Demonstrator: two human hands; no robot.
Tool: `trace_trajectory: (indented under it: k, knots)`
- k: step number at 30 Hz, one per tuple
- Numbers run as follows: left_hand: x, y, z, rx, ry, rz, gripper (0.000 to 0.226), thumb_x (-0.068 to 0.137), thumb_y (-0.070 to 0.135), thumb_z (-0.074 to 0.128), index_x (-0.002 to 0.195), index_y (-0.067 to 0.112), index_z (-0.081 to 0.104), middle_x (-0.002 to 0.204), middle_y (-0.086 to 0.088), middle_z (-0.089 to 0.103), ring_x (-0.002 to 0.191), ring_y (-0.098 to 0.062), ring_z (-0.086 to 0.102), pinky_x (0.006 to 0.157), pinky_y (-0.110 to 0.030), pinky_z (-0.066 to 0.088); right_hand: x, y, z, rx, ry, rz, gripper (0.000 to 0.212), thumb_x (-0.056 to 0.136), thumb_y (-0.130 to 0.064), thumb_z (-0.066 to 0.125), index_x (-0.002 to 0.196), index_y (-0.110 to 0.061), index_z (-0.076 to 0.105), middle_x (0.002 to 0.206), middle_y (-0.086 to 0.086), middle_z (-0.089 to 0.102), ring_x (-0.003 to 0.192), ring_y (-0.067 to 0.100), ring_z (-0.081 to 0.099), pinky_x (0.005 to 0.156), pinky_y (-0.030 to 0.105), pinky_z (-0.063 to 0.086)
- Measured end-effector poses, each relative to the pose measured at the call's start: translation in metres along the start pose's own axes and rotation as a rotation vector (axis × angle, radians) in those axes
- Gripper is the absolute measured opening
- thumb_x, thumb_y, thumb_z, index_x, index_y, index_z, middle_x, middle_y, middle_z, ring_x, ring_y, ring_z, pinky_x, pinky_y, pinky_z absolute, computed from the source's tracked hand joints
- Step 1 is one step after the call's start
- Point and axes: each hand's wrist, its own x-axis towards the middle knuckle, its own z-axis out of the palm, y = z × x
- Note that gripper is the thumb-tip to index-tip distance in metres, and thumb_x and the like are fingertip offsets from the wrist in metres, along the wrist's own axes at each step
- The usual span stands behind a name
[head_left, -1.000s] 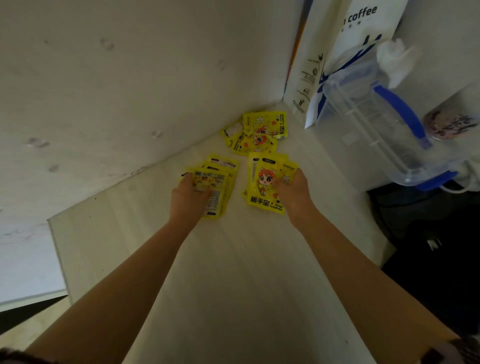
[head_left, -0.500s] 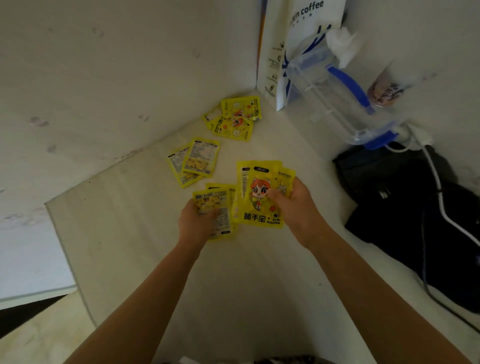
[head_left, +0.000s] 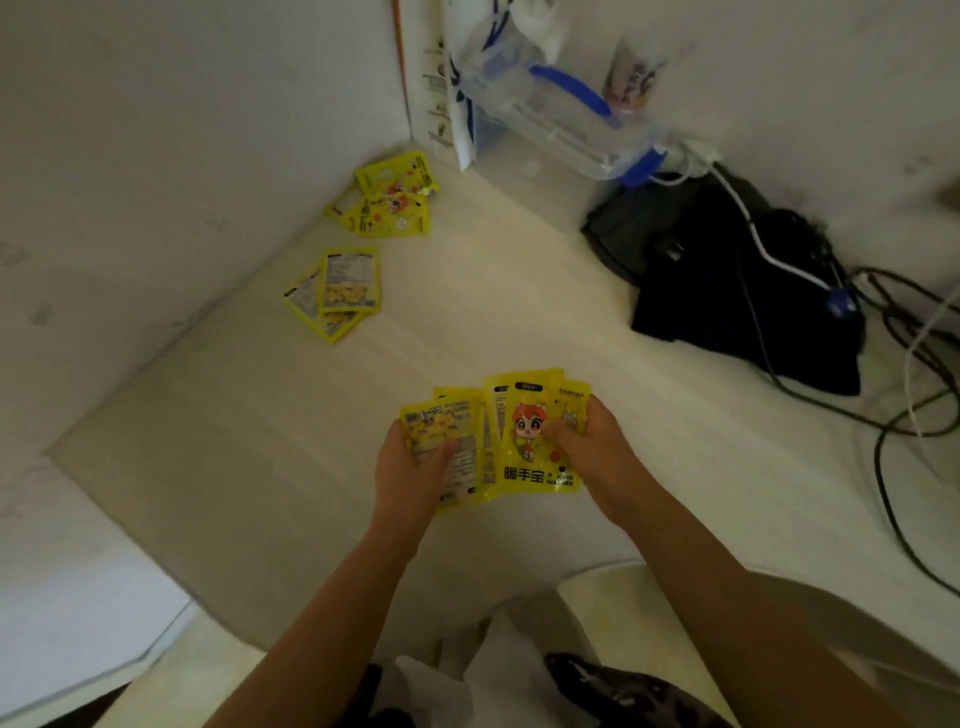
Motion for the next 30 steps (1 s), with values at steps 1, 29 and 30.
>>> trace_trajectory:
  k: [1, 29, 30]
  knots:
    - [-0.005, -0.005, -0.003, 0.014, -0.025, 0.009, 0.022, 0.082, 0.017, 0.070, 0.101, 0.022, 0.060, 0.097, -0.001, 0.070, 0.084, -0.018, 0.070, 0.071, -0.046, 0.060, -0.010, 0.008, 0.002, 0.008, 0.020, 0.000, 0.033, 0.093, -0.007, 0.056, 0.124, -0.017, 0.051, 0.116, 0.004, 0.066, 0.102, 0.023, 0.066, 0.076, 0.035, 0.055]
    - [-0.204, -0.071, 0.095, 0.462, -0.659, 0.371, 0.034, 0.082, 0.013, 0.072, 0.113, 0.010, 0.058, 0.105, 0.000, 0.066, 0.081, -0.006, 0.062, 0.061, -0.006, 0.042, -0.270, 0.208, -0.089, 0.531, 0.776, 0.143, 0.023, 0.090, -0.001, 0.056, 0.086, -0.023, 0.054, 0.081, -0.003, 0.064, 0.074, 0.015, 0.064, 0.065, 0.030, 0.053]
    - [-0.217, -0.078, 0.100, 0.489, -0.678, 0.378, 0.032, 0.082, 0.014, 0.071, 0.111, 0.012, 0.057, 0.104, 0.001, 0.065, 0.077, -0.001, 0.059, 0.056, -0.005, 0.039, -0.283, 0.219, -0.094, 0.541, 0.794, 0.146, 0.025, 0.090, 0.000, 0.056, 0.082, -0.024, 0.054, 0.079, -0.002, 0.064, 0.072, 0.016, 0.064, 0.066, 0.031, 0.053]
